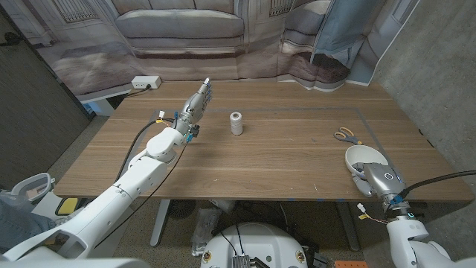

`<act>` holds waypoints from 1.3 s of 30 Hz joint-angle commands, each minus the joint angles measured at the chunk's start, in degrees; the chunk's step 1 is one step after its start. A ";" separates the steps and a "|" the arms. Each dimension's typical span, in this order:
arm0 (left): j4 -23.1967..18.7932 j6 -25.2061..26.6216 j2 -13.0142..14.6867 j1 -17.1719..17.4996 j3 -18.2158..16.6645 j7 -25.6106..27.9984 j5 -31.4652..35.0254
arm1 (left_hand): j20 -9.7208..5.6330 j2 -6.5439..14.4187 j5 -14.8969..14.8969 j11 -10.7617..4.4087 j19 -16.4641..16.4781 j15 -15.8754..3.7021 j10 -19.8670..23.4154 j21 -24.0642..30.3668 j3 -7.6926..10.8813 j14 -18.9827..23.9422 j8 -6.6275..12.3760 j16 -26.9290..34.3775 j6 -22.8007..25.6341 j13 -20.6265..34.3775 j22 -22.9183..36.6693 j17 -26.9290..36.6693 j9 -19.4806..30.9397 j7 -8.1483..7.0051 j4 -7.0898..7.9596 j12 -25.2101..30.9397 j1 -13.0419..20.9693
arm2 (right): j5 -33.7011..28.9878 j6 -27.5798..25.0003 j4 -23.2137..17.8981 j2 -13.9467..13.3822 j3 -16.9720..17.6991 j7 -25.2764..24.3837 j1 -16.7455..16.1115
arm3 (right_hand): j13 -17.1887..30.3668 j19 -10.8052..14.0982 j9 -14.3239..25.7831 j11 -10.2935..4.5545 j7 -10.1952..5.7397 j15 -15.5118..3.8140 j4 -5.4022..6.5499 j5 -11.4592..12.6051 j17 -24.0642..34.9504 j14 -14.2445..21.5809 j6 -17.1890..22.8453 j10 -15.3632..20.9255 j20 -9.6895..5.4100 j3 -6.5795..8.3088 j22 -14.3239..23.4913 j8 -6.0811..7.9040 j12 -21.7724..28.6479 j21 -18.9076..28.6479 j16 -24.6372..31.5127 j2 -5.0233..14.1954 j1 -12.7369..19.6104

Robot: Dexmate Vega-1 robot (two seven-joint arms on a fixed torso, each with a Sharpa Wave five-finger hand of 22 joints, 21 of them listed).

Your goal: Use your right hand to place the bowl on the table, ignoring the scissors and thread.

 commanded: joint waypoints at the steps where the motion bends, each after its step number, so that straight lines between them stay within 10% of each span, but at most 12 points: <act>1: 0.33 -0.03 -0.13 -0.07 0.15 -0.10 -0.16 | -0.97 0.30 -0.21 -0.17 -0.78 0.10 -0.79 0.04 -0.17 -1.15 0.03 0.17 -0.09 0.11 0.14 0.26 0.22 -0.12 0.09 0.05 -0.08 | 0.55 -2.42 -0.47 -1.54 -1.87 0.04 1.18 | 0.22 1.46 0.38 0.06 -0.41 -4.81 0.37 -1.20 1.36 2.19 2.42 2.42 -5.84 0.04 0.88 0.13 0.19 1.52 1.14 0.52 2.46; 15: -0.20 0.29 0.19 0.07 -0.01 0.04 -0.21 | -0.94 0.35 -0.18 -0.15 -0.76 0.06 -0.73 0.05 -0.30 -1.06 0.03 0.19 -0.05 0.11 0.14 0.26 0.21 -0.12 0.11 0.07 -0.07 | 1.28 -3.88 -0.85 -2.55 -3.30 -1.78 2.07 | 0.32 4.24 1.16 -0.47 -1.06 -4.84 0.51 -4.74 4.49 7.80 9.76 9.69 -5.99 -0.71 3.91 1.06 0.81 7.27 3.42 2.06 8.02; 39: -0.40 1.00 0.39 -1.17 0.13 -0.53 -0.17 | -0.94 0.46 -0.14 -0.14 -0.69 0.12 -0.78 0.07 -0.51 -1.22 -0.02 0.11 -0.14 0.12 0.13 0.24 0.21 -0.12 0.11 0.05 0.05 | 1.64 -5.94 -3.64 -3.16 -1.74 -4.60 0.17 | 0.43 4.71 1.39 -0.60 -1.28 -4.80 0.59 -5.79 5.66 9.66 11.71 11.68 -6.06 -0.94 5.23 1.15 0.88 9.71 4.16 2.55 9.87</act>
